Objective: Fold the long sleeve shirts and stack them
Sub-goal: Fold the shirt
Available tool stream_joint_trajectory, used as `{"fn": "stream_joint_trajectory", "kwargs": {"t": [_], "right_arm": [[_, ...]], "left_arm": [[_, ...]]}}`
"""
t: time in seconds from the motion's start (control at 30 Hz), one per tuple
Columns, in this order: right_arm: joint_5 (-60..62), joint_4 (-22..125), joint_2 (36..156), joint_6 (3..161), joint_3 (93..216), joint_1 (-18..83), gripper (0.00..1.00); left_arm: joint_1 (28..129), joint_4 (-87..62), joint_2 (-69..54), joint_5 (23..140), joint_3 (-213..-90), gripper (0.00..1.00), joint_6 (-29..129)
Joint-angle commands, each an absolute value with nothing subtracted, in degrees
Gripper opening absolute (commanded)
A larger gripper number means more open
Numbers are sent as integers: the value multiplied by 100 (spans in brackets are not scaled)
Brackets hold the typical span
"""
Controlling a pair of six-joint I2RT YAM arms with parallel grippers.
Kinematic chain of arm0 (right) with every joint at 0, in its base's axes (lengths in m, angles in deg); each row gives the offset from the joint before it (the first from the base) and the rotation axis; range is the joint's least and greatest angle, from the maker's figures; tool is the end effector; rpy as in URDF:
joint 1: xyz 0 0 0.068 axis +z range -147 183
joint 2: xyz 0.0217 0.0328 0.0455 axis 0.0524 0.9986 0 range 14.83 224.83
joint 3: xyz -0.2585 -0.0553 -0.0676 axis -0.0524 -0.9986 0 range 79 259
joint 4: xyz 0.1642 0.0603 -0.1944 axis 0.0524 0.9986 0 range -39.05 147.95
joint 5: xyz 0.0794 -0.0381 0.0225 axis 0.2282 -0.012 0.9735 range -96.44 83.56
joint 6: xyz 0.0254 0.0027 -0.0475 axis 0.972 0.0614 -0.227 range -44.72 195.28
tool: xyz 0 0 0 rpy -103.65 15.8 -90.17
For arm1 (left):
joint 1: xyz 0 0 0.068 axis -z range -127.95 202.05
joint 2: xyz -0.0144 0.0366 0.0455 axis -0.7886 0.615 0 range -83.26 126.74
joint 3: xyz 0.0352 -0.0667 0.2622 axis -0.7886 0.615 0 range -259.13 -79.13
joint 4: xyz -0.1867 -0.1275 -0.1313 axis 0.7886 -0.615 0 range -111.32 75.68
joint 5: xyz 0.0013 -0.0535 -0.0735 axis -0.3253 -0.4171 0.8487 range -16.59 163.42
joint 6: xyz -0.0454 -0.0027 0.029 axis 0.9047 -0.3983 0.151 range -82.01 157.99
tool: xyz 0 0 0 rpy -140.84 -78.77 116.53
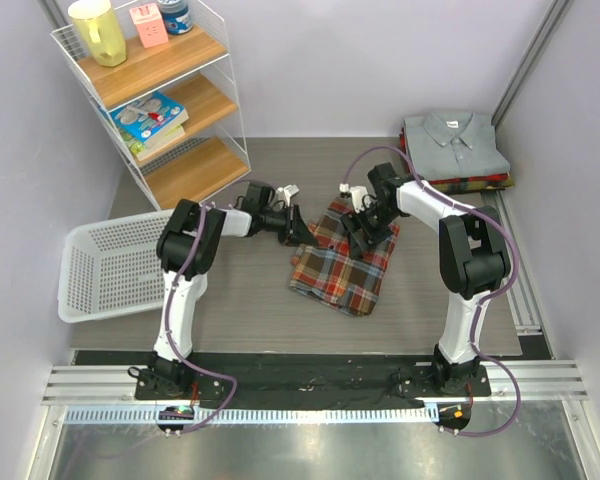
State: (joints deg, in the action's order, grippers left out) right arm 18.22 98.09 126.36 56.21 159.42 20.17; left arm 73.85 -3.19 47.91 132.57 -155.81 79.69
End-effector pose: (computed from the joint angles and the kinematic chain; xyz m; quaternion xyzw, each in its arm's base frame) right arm 0.3580 0.1263 0.1798 -0.3229 0.9168 0.2108 0.1036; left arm 0.4084 -0.1963 0.0843 0.0545 0.8204 -0.5666 0.0543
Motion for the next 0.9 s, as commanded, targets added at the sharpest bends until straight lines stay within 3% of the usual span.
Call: {"fn": "stream_joint_trajectory", "kwargs": {"t": [0.0, 0.03, 0.33, 0.5, 0.6, 0.67, 0.87], "right_arm": [[1939, 9727, 12330, 5971, 16065, 1822, 73], [1992, 9753, 12242, 6024, 16039, 1725, 74], [2283, 9991, 11117, 6060, 15591, 855, 75], [2379, 10061, 10748, 6016, 15248, 643, 75], [2475, 10061, 10642, 6033, 15107, 529, 75], [2520, 10061, 10607, 6051, 15037, 468, 75], [2634, 10061, 10580, 6112, 14852, 371, 75]], "left_arm": [[7394, -1082, 4797, 12546, -15840, 10, 7642], [7394, -1559, 4700, 12466, -16006, 0, 7057], [7332, -6611, 3908, 10096, -18237, 0, 3828], [7507, -8364, 4206, 8610, -21539, 0, 2193], [8016, -8762, 4269, 7485, -22439, 0, 1325], [8622, -8396, 3972, 6495, -22101, 0, 936], [9871, -6909, 3424, 5453, -19236, 0, 635]]}}
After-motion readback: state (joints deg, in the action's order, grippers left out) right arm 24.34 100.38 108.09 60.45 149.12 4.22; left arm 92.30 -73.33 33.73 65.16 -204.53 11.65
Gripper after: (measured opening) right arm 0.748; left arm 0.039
